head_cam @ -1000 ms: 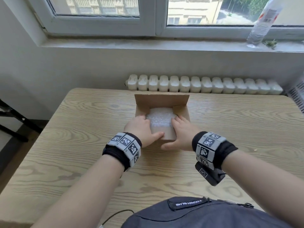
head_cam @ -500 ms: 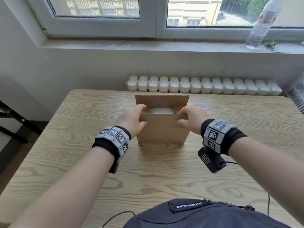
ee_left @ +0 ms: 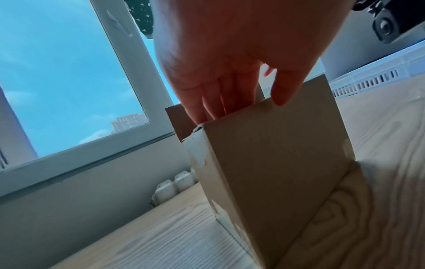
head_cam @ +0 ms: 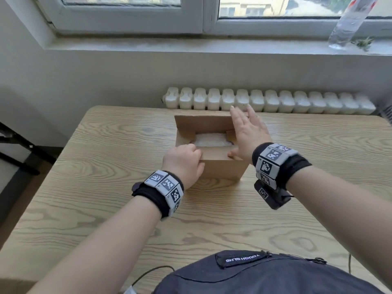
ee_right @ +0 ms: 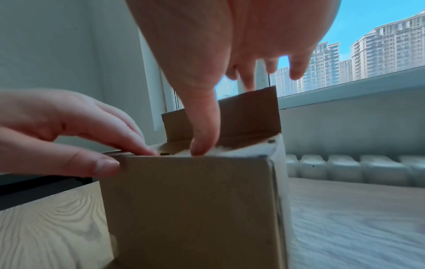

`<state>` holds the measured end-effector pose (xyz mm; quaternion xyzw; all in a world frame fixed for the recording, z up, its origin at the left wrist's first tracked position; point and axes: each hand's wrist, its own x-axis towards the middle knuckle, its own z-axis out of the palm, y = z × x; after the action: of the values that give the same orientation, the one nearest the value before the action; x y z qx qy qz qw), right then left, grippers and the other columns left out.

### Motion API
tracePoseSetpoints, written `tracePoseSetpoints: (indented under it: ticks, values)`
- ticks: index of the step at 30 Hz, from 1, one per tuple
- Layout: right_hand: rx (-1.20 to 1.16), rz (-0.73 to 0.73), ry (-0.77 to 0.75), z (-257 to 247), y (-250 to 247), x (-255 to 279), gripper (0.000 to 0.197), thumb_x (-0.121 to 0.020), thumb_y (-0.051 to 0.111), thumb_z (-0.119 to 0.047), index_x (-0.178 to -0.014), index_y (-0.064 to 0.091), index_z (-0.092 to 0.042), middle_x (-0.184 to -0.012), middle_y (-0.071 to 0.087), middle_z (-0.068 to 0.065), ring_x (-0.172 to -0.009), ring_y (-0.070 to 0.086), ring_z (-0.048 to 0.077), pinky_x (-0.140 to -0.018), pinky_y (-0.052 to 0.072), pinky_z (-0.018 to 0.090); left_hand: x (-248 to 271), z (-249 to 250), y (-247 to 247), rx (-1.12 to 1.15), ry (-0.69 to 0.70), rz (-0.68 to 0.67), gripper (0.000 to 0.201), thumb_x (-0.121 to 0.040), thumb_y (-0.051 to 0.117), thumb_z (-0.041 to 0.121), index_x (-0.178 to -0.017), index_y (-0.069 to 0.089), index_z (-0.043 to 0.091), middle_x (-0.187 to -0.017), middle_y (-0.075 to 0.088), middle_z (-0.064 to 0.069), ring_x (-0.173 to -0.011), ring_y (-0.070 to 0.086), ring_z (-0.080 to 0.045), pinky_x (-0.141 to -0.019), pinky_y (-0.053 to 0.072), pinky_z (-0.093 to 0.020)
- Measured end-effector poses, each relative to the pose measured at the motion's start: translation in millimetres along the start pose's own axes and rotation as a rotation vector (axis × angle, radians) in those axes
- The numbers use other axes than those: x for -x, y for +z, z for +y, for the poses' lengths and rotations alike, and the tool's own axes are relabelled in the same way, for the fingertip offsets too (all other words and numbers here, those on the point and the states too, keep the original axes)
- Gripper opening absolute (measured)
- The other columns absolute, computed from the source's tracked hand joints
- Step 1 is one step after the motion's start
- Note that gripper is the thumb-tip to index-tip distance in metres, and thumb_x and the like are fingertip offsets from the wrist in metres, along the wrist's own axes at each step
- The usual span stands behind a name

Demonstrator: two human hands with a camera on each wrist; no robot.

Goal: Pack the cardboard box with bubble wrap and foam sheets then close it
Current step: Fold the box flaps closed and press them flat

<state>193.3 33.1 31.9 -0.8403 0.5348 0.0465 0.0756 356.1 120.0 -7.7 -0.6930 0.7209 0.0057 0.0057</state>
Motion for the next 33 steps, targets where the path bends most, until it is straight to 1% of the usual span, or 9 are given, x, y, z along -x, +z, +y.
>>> tracePoseSetpoints:
  ticks: [3, 6, 8, 10, 12, 14, 16, 24, 33]
  values:
    - [0.125, -0.036, -0.110, -9, 4, -2, 0.072, -0.086, 0.061, -0.025, -0.147, 0.023, -0.018, -0.153, 0.029, 0.002, -0.148, 0.010, 0.019, -0.120, -0.001, 0.042, -1, 0, 0, 0.005, -0.028, -0.038, 0.032, -0.096, 0.038, 0.038, -0.115, 0.057, 0.020, -0.116, 0.057, 0.004, -0.103, 0.057, -0.020, -0.075, 0.044, -0.032]
    - [0.123, -0.064, -0.175, -13, 20, 10, 0.042, -0.094, 0.038, -0.011, -0.136, 0.042, -0.014, -0.144, 0.040, 0.005, -0.139, 0.029, 0.022, -0.117, 0.017, 0.039, -1, 0, 1, 0.040, -0.041, -0.041, 0.029, -0.099, 0.035, 0.032, -0.113, 0.057, 0.020, -0.118, 0.056, 0.003, -0.104, 0.056, -0.019, -0.075, 0.046, -0.032]
    - [0.072, -0.112, -0.168, -10, 29, 14, 0.048, -0.095, 0.033, -0.009, -0.144, 0.031, -0.012, -0.152, 0.027, 0.006, -0.141, 0.024, 0.022, -0.117, 0.022, 0.035, -1, 1, -1, 0.042, -0.044, -0.024, 0.026, -0.098, 0.038, 0.031, -0.110, 0.058, 0.019, -0.117, 0.056, 0.002, -0.106, 0.053, -0.019, -0.080, 0.048, -0.033]
    - [0.058, -0.157, -0.159, -8, 30, 16, 0.053, -0.098, 0.030, -0.015, -0.149, 0.017, -0.013, -0.160, 0.011, 0.003, -0.147, 0.010, 0.020, -0.120, 0.012, 0.034, -3, 3, -4, 0.014, -0.047, -0.007, 0.029, -0.095, 0.044, 0.032, -0.118, 0.056, 0.018, -0.126, 0.051, 0.000, -0.119, 0.045, -0.020, -0.094, 0.043, -0.034]
    - [0.046, -0.149, -0.159, -8, 30, 17, 0.055, -0.100, 0.028, -0.031, -0.150, 0.014, -0.013, -0.160, 0.007, 0.003, -0.148, 0.007, 0.019, -0.120, 0.009, 0.034, -6, 6, -5, -0.018, -0.046, -0.040, 0.051, -0.095, 0.045, 0.038, -0.140, 0.038, 0.017, -0.148, 0.034, -0.003, -0.138, 0.027, -0.021, -0.112, 0.025, -0.035]
    - [0.064, -0.146, -0.160, -9, 32, 19, 0.067, -0.097, 0.026, -0.050, -0.151, 0.012, -0.013, -0.160, 0.005, 0.004, -0.148, 0.005, 0.019, -0.121, 0.007, 0.035, -9, 8, -1, -0.045, -0.047, -0.136, 0.068, -0.096, 0.039, 0.044, -0.150, 0.012, 0.013, -0.160, 0.009, -0.004, -0.147, 0.007, -0.020, -0.118, 0.008, -0.036]
    - [0.108, -0.146, -0.167, -9, 36, 20, 0.072, -0.095, 0.025, -0.055, -0.151, 0.009, -0.013, -0.161, 0.003, 0.004, -0.149, 0.003, 0.019, -0.121, 0.005, 0.036, -10, 10, 8, -0.058, -0.056, -0.194, 0.072, -0.096, 0.034, 0.048, -0.151, 0.003, 0.013, -0.161, 0.000, -0.005, -0.148, 0.000, -0.019, -0.120, 0.003, -0.037]
    - [0.123, -0.133, -0.178, -8, 40, 6, 0.069, -0.095, 0.027, -0.055, -0.149, 0.019, -0.013, -0.160, 0.010, 0.004, -0.148, 0.006, 0.019, -0.121, 0.006, 0.036, -24, 11, 16, 0.033, -0.083, -0.181, 0.070, -0.095, 0.031, 0.053, -0.149, 0.017, 0.011, -0.160, 0.011, -0.006, -0.147, 0.009, -0.017, -0.118, 0.006, -0.036]
    - [0.103, -0.087, -0.116, 3, 47, 3, 0.067, -0.097, 0.020, -0.050, -0.151, -0.001, -0.016, -0.161, -0.005, -0.001, -0.148, -0.007, 0.013, -0.119, -0.006, 0.041, -37, 14, 20, 0.018, -0.072, -0.155, 0.070, -0.098, 0.025, 0.049, -0.151, -0.002, 0.011, -0.160, -0.007, -0.004, -0.148, -0.006, -0.016, -0.120, -0.002, -0.036]
